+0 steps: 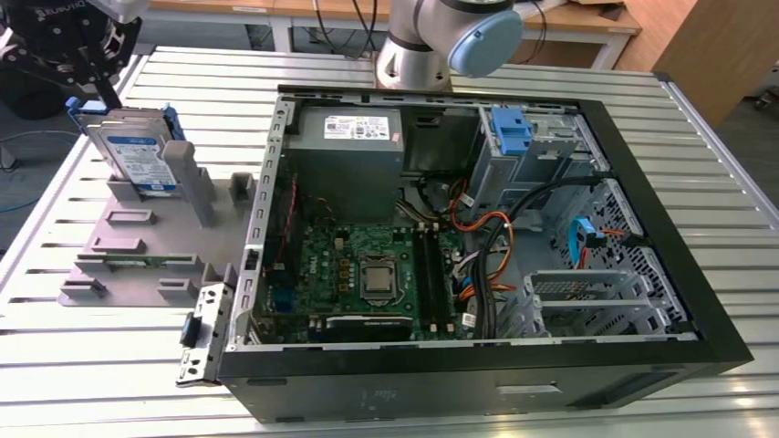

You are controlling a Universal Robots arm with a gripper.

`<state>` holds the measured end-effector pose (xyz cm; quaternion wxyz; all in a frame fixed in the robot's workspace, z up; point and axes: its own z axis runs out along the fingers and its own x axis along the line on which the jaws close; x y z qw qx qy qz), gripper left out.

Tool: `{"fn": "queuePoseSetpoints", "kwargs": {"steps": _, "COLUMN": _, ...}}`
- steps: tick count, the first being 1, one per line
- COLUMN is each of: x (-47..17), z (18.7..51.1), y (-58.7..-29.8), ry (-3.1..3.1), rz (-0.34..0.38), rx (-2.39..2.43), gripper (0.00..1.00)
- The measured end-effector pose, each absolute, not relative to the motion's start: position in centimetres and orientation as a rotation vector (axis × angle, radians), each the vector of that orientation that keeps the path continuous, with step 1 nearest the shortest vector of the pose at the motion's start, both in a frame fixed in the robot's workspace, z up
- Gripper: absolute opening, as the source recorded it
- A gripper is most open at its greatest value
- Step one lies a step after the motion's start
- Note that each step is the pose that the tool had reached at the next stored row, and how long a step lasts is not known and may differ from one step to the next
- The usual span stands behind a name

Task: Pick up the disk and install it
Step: 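Pick up the disk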

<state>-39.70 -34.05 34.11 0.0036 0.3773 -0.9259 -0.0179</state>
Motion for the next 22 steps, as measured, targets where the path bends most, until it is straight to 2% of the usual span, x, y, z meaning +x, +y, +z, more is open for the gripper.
{"fn": "queuePoseSetpoints", "kwargs": {"steps": 22, "x": -39.7, "z": 33.96, "y": -34.05, "ry": -2.604, "rz": -0.053, "rx": 1.732, "gripper": 0.11}}
